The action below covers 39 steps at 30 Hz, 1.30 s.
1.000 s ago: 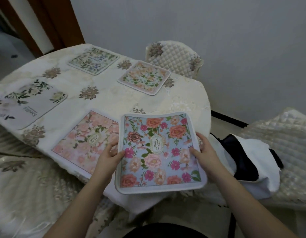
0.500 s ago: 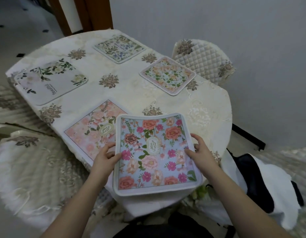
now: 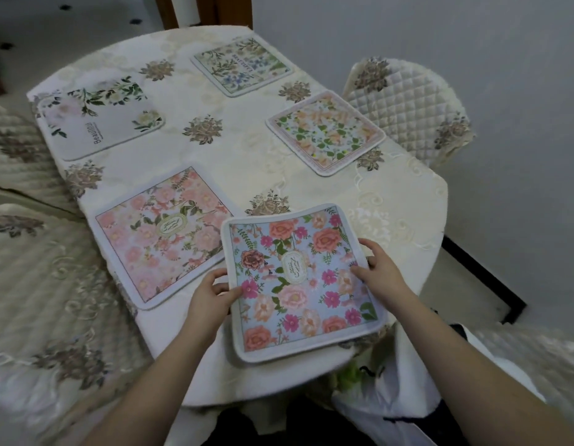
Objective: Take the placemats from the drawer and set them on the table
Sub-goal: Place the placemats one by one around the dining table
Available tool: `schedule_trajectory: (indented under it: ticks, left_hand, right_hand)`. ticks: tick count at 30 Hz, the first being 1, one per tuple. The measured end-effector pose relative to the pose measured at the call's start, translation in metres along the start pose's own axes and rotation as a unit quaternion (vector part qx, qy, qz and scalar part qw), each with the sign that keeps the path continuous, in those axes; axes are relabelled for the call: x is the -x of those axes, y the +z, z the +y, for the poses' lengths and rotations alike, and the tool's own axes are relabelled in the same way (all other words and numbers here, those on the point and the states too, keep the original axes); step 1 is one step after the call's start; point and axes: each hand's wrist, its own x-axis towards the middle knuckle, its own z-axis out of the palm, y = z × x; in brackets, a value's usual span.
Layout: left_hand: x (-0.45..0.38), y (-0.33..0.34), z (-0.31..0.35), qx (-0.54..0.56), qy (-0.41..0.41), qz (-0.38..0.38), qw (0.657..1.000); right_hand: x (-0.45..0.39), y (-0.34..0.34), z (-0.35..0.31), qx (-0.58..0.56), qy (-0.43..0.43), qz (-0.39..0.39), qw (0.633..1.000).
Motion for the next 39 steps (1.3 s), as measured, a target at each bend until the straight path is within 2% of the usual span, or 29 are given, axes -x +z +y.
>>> schedule_trajectory:
  ticks: [8,16,22,33,35,37,39]
  left_hand:
    - [0.001,0.063,-0.015,0.048,-0.051,0.035,0.997]
    - [0.012,0.094,-0.034,0.061,-0.064,0.044,0.995]
    - [0.006,0.092,-0.039,-0.076,-0.015,0.081,0.994]
    - [0.0,0.089,-0.045,-0.176,-0.011,0.102,0.979]
    - [0.0,0.088,-0.044,-0.234,0.008,0.104,0.967]
    - [0.0,0.087,-0.043,-0.333,0.035,0.113,0.935]
    - [-0.001,0.087,-0.044,-0.378,0.049,0.118,0.917]
  right_hand:
    - [-0.066,-0.053,0.005,0.107,-0.067,-0.019,0.992]
    - [-0.104,-0.067,0.018,0.122,-0.035,-0.041,0.991]
    - [-0.119,-0.071,0.021,0.179,-0.056,-0.035,0.982]
    - [-0.121,-0.07,0.032,0.189,-0.062,0.008,0.98]
    - [-0.119,-0.067,0.034,0.186,-0.063,0.013,0.98]
    - [-0.118,-0.064,0.035,0.186,-0.072,0.021,0.98]
    - [-0.119,-0.06,0.038,0.209,-0.084,0.027,0.974]
